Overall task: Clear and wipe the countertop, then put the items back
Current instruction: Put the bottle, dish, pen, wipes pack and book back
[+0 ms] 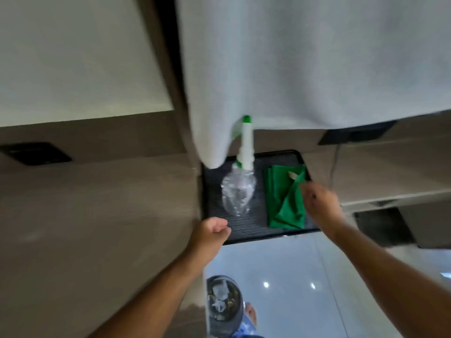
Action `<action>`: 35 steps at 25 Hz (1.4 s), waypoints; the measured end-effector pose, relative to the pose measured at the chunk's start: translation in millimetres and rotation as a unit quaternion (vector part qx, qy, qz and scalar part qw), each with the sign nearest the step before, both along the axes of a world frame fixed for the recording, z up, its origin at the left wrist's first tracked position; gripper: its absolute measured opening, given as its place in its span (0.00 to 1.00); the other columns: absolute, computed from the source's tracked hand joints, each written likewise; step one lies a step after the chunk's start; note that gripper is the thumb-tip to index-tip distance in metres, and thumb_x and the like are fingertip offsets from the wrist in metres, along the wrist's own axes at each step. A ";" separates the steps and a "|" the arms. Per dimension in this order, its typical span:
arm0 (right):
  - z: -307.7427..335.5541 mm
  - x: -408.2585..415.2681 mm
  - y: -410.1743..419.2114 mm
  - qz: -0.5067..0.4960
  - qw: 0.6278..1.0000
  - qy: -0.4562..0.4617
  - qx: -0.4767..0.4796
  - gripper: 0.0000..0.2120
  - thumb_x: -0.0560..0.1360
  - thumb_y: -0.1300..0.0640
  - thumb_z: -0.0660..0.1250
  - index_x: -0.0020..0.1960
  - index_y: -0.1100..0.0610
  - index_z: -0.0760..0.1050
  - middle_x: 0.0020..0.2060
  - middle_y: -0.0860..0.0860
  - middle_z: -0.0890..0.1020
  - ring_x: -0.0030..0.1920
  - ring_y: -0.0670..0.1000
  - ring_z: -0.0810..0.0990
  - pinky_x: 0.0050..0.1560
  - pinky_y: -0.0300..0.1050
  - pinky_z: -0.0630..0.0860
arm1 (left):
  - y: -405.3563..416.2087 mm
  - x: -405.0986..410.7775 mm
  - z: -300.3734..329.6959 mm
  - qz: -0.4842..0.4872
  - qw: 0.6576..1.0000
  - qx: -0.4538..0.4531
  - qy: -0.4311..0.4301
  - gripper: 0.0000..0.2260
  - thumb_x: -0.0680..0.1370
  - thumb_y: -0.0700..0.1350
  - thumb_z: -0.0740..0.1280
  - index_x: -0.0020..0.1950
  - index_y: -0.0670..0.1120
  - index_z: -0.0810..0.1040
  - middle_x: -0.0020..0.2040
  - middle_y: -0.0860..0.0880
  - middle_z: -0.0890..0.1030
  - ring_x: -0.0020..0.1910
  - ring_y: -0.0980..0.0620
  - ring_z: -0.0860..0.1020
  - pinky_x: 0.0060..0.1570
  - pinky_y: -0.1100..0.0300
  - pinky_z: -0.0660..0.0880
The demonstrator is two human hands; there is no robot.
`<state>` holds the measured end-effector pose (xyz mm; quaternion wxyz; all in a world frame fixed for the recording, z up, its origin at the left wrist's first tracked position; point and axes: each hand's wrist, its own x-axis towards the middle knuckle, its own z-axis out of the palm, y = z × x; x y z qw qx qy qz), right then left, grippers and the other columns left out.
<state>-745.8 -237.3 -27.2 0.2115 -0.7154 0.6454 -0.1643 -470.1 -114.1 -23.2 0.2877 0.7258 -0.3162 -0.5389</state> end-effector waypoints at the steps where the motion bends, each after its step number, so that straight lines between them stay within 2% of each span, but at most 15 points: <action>1: 0.2 13.8 33.3 0.009 1.000 -0.020 -0.004 0.09 0.77 0.60 0.63 0.51 0.58 0.82 0.46 0.58 0.84 0.45 0.61 0.83 0.46 0.42 0.74 | 16.7 34.3 8.0 0.002 0.999 -0.020 -0.031 0.09 0.77 0.41 0.69 0.57 0.45 0.80 0.47 0.49 0.82 0.42 0.55 0.79 0.42 0.65 0.74; 4: 5.9 92.0 108.6 0.047 0.995 -0.087 0.028 0.15 0.72 0.68 0.71 0.48 0.48 0.80 0.42 0.44 0.83 0.40 0.44 0.83 0.37 0.28 0.73 | 68.9 153.2 19.4 0.060 0.989 -0.040 -0.126 0.13 0.73 0.48 0.69 0.55 0.45 0.82 0.47 0.49 0.84 0.44 0.57 0.81 0.45 0.69 0.73; 6: 14.0 176.6 140.7 0.112 0.983 -0.135 0.054 0.15 0.73 0.61 0.72 0.46 0.39 0.78 0.47 0.33 0.81 0.41 0.37 0.81 0.36 0.26 0.74 | 112.6 251.5 18.6 0.145 0.971 -0.029 -0.188 0.12 0.72 0.48 0.69 0.53 0.45 0.82 0.46 0.48 0.85 0.44 0.54 0.82 0.46 0.65 0.74; 8: 26.3 271.3 158.8 0.158 0.966 -0.182 0.095 0.10 0.74 0.50 0.70 0.48 0.33 0.77 0.48 0.30 0.80 0.41 0.36 0.82 0.37 0.27 0.75 | 153.1 345.4 16.4 0.219 0.943 -0.019 -0.248 0.09 0.74 0.45 0.70 0.52 0.45 0.83 0.46 0.47 0.85 0.46 0.48 0.83 0.49 0.60 0.76; 10: 25.5 372.0 167.6 0.194 0.949 -0.221 0.113 0.19 0.73 0.56 0.69 0.48 0.29 0.76 0.46 0.32 0.81 0.41 0.38 0.82 0.36 0.27 0.75 | 189.1 431.2 15.1 0.278 0.918 -0.030 -0.282 0.07 0.75 0.43 0.70 0.52 0.46 0.82 0.46 0.46 0.86 0.46 0.47 0.83 0.50 0.55 0.78; 11: 24.8 420.0 170.7 0.207 0.944 -0.229 0.113 0.22 0.73 0.61 0.69 0.48 0.31 0.76 0.45 0.33 0.82 0.41 0.39 0.82 0.36 0.28 0.75 | 203.6 465.3 16.4 0.307 0.910 -0.040 -0.276 0.08 0.75 0.42 0.70 0.54 0.46 0.81 0.47 0.45 0.85 0.44 0.48 0.83 0.48 0.55 0.78; 13: 31.6 512.0 173.5 0.241 0.931 -0.240 0.129 0.16 0.75 0.64 0.69 0.47 0.42 0.79 0.42 0.34 0.83 0.41 0.39 0.83 0.38 0.28 0.75 | 224.9 521.4 17.7 0.358 0.892 -0.058 -0.272 0.09 0.76 0.42 0.70 0.56 0.45 0.80 0.49 0.45 0.85 0.42 0.50 0.81 0.45 0.57 0.77; 15: 45.7 597.8 174.7 0.269 0.921 -0.246 0.135 0.14 0.76 0.65 0.68 0.45 0.45 0.78 0.39 0.38 0.84 0.40 0.35 0.81 0.38 0.25 0.72 | 239.0 564.9 15.4 0.388 0.870 -0.051 -0.298 0.14 0.76 0.46 0.71 0.59 0.45 0.78 0.52 0.45 0.84 0.47 0.48 0.81 0.51 0.54 0.78; 19: 70.2 726.3 178.3 0.351 0.908 -0.199 0.114 0.08 0.75 0.58 0.71 0.52 0.48 0.77 0.48 0.50 0.82 0.46 0.46 0.82 0.44 0.32 0.74 | 244.0 612.9 11.7 0.397 0.843 -0.076 -0.356 0.27 0.71 0.49 0.76 0.65 0.40 0.75 0.60 0.41 0.79 0.59 0.42 0.77 0.60 0.49 0.74; 24: 106.8 845.4 211.8 0.456 0.860 -0.184 0.136 0.37 0.70 0.41 0.73 0.74 0.51 0.64 0.69 0.48 0.72 0.64 0.46 0.73 0.62 0.47 0.74 | 237.2 645.3 2.4 0.332 0.878 -0.188 -0.288 0.30 0.67 0.57 0.76 0.65 0.49 0.70 0.57 0.52 0.80 0.57 0.54 0.79 0.58 0.54 0.77; 26: 118.5 873.2 224.9 0.456 0.849 -0.224 0.145 0.35 0.70 0.42 0.73 0.73 0.48 0.65 0.67 0.46 0.74 0.62 0.44 0.74 0.60 0.44 0.73 | 234.3 655.0 -4.1 0.331 0.887 -0.202 -0.249 0.34 0.67 0.58 0.76 0.68 0.50 0.67 0.60 0.50 0.80 0.59 0.53 0.80 0.58 0.49 0.78; 28: 122.2 885.7 232.8 0.438 0.853 -0.245 0.144 0.21 0.72 0.46 0.72 0.62 0.49 0.71 0.51 0.45 0.80 0.49 0.43 0.78 0.50 0.43 0.75 | 230.5 660.0 -9.3 0.336 0.887 -0.223 -0.225 0.32 0.68 0.56 0.76 0.66 0.49 0.68 0.59 0.50 0.81 0.59 0.53 0.80 0.57 0.47 0.78; 30: 127.4 882.7 239.6 0.433 0.860 -0.239 0.126 0.12 0.74 0.48 0.70 0.53 0.50 0.72 0.41 0.44 0.78 0.41 0.44 0.76 0.43 0.43 0.73 | 230.6 655.7 -8.5 0.336 0.885 -0.227 -0.229 0.29 0.67 0.56 0.76 0.63 0.49 0.71 0.56 0.51 0.82 0.56 0.54 0.81 0.56 0.47 0.79; 33: 143.0 855.4 239.2 0.408 0.867 -0.260 0.117 0.13 0.73 0.46 0.68 0.54 0.50 0.73 0.44 0.46 0.81 0.45 0.47 0.81 0.47 0.50 0.79 | 235.4 634.4 1.7 0.306 0.887 -0.254 -0.235 0.27 0.68 0.56 0.75 0.63 0.49 0.73 0.54 0.52 0.82 0.53 0.55 0.81 0.52 0.51 0.80; 35: 156.1 824.2 227.9 0.361 0.876 -0.293 0.129 0.12 0.75 0.49 0.69 0.57 0.48 0.73 0.47 0.42 0.81 0.47 0.41 0.81 0.48 0.45 0.80 | 232.9 624.3 12.8 0.239 0.898 -0.299 -0.219 0.25 0.74 0.56 0.69 0.67 0.48 0.74 0.58 0.51 0.82 0.56 0.55 0.81 0.54 0.55 0.79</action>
